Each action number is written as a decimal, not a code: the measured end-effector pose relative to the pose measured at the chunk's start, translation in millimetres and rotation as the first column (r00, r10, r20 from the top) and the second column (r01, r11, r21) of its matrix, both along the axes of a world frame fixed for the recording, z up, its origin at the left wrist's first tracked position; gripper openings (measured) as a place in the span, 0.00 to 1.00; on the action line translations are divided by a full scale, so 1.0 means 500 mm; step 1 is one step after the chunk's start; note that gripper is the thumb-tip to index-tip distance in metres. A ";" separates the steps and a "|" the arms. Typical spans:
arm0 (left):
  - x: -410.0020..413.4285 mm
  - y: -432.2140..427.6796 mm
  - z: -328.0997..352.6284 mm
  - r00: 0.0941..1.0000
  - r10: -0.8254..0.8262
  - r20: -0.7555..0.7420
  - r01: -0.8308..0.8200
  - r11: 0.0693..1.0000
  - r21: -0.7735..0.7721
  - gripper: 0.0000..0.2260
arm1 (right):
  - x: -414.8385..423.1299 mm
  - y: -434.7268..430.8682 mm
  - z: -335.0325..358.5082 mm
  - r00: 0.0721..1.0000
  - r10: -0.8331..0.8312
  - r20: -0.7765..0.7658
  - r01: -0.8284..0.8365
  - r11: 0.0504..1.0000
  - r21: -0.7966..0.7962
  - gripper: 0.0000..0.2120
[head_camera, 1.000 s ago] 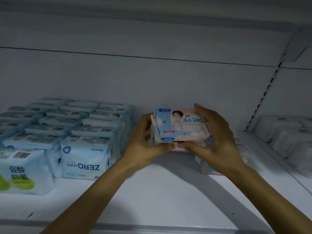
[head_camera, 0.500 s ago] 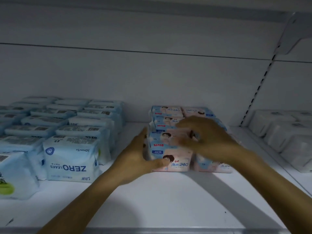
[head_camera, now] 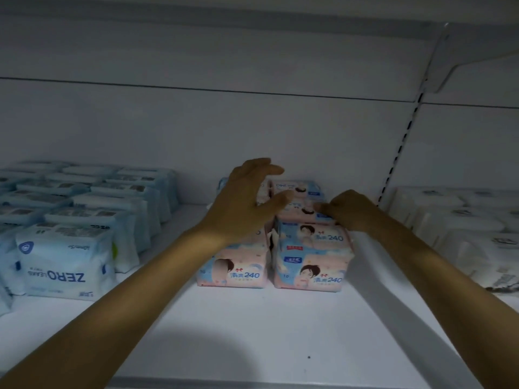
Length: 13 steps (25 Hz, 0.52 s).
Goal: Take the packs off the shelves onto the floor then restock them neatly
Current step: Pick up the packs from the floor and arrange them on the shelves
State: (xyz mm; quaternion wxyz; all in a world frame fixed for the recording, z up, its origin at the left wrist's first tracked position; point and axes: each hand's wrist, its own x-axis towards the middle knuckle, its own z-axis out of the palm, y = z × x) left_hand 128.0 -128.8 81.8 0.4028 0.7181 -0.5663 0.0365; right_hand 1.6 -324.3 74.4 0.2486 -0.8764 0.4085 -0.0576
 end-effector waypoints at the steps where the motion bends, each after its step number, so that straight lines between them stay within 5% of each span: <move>1: -0.009 -0.025 0.013 0.999 -0.017 0.027 0.017 0.999 0.027 0.21 | 0.001 0.003 0.002 0.999 0.024 0.029 -0.023 0.998 -0.055 0.24; 4: -0.019 -0.084 0.048 0.999 -0.032 0.019 0.031 0.999 0.040 0.21 | -0.016 0.015 0.044 0.995 0.027 0.092 0.010 0.925 -0.379 0.22; 8: -0.024 -0.119 0.106 0.996 -0.080 -0.036 0.083 0.992 0.095 0.33 | -0.059 0.022 0.137 0.965 0.111 0.238 0.100 0.683 -0.723 0.19; 11: -0.039 -0.155 0.142 0.991 -0.115 0.065 0.102 0.979 0.176 0.41 | -0.064 0.019 0.183 0.908 0.308 0.283 0.054 0.585 -0.809 0.20; 13: -0.039 -0.181 0.152 0.993 -0.087 -0.075 0.091 0.994 0.056 0.34 | -0.060 0.023 0.193 0.760 0.396 0.515 0.191 0.623 -0.759 0.16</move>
